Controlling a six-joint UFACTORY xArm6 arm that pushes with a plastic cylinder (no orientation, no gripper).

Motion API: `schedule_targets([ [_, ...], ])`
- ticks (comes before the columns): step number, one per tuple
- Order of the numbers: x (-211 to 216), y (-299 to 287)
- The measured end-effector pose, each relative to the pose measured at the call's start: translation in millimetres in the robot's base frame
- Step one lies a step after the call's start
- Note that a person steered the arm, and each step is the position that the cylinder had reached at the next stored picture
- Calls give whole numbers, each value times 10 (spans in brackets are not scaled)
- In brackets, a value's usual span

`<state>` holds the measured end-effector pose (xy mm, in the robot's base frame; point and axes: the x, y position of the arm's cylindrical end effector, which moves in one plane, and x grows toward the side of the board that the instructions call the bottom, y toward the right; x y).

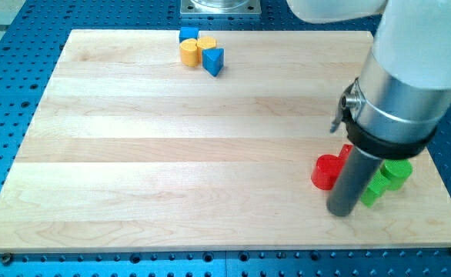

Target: Move stars upwards

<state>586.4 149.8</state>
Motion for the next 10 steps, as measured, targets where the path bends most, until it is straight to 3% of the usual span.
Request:
schedule_targets([
  [1, 97, 180],
  [3, -210, 440],
  [10, -1190, 460],
])
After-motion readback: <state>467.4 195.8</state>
